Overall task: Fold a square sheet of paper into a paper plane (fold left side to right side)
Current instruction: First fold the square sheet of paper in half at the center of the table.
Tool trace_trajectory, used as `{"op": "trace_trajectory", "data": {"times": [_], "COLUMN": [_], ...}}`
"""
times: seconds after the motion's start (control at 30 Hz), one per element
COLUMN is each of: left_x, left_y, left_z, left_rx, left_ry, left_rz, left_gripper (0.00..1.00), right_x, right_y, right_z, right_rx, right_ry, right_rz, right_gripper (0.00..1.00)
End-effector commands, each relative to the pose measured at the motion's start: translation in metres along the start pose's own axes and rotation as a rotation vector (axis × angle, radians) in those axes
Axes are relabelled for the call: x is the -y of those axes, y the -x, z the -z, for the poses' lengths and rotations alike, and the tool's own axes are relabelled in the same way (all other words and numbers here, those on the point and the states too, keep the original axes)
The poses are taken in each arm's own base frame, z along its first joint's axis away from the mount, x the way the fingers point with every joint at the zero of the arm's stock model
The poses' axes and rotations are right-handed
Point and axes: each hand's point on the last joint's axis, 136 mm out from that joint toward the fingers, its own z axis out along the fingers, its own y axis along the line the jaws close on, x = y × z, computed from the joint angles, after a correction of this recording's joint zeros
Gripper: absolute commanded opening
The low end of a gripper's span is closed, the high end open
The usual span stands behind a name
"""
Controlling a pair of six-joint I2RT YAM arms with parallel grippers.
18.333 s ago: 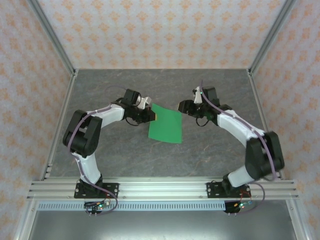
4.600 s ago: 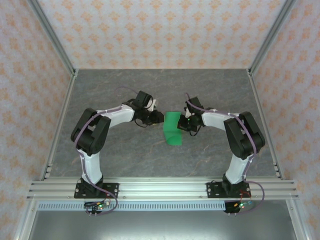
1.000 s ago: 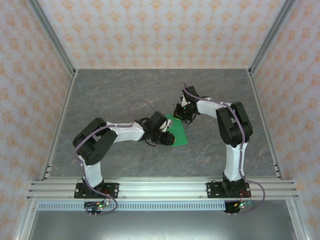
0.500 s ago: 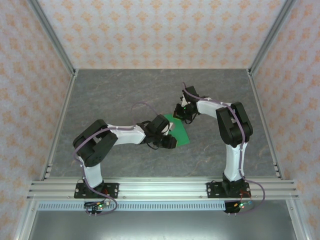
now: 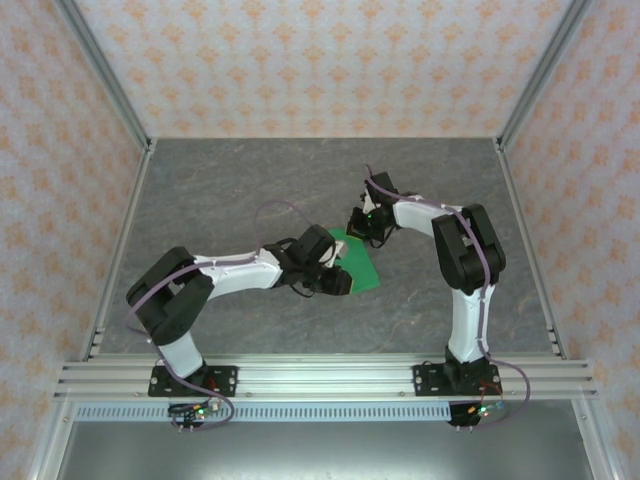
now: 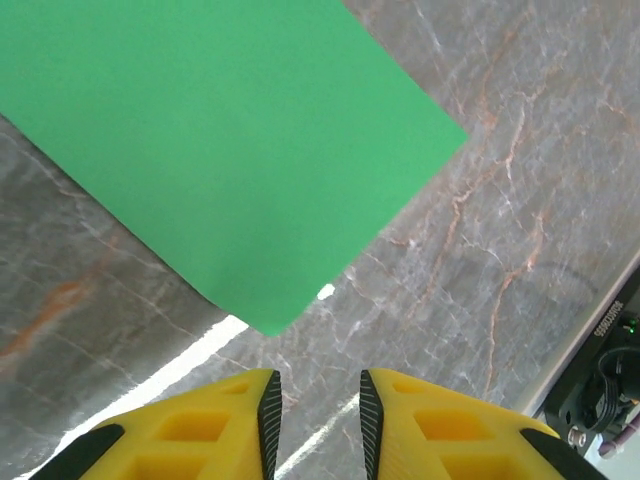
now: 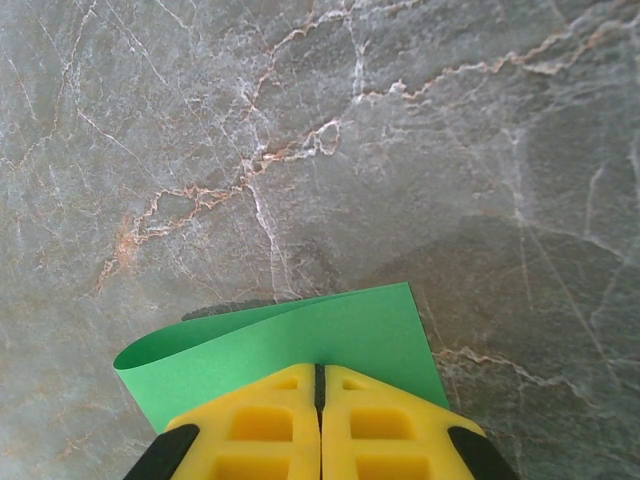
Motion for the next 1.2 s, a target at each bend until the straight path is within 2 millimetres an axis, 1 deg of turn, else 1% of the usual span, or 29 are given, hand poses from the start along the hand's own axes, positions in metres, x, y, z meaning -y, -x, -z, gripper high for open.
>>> {"op": "trace_trajectory", "data": {"times": [0.0, 0.03, 0.13, 0.33, 0.4, 0.6, 0.77, 0.9, 1.0, 1.17], "left_x": [0.003, 0.005, 0.005, -0.001, -0.004, -0.020, -0.016, -0.004, 0.001, 0.003], "left_y": [0.013, 0.015, 0.019, 0.017, 0.012, -0.011, -0.024, -0.033, -0.040, -0.051], "left_z": [-0.007, -0.011, -0.019, -0.027, -0.031, -0.039, -0.040, -0.041, -0.042, -0.040], "left_rx": [0.006, 0.001, -0.008, -0.030, -0.046, -0.106, -0.132, -0.151, -0.165, -0.180], "left_ry": [-0.013, -0.021, -0.027, -0.014, -0.010, 0.020, 0.001, -0.020, -0.032, -0.043], "left_rz": [-0.015, -0.041, -0.045, -0.047, -0.041, -0.016, -0.025, -0.059, -0.070, -0.074], "left_gripper": [0.30, 0.30, 0.30, 0.30, 0.30, 0.30, 0.30, 0.30, 0.30, 0.30], "right_x": [0.046, 0.046, 0.046, 0.045, 0.045, 0.045, 0.045, 0.046, 0.046, 0.047], "right_y": [-0.019, -0.018, -0.018, -0.018, -0.018, -0.018, -0.017, -0.018, -0.018, -0.018], "right_z": [-0.016, -0.016, -0.016, -0.016, -0.016, -0.016, -0.015, -0.015, -0.015, -0.015], "right_rx": [-0.058, -0.057, -0.058, -0.057, -0.057, -0.056, -0.056, -0.056, -0.057, -0.057], "right_ry": [-0.171, -0.171, -0.170, -0.169, -0.169, -0.170, -0.175, -0.177, -0.178, -0.178], "right_rz": [-0.036, -0.036, -0.036, -0.035, -0.035, -0.035, -0.034, -0.033, -0.033, -0.035], "right_gripper": [0.06, 0.06, 0.06, 0.06, 0.06, 0.06, 0.06, 0.07, 0.06, 0.06]}}
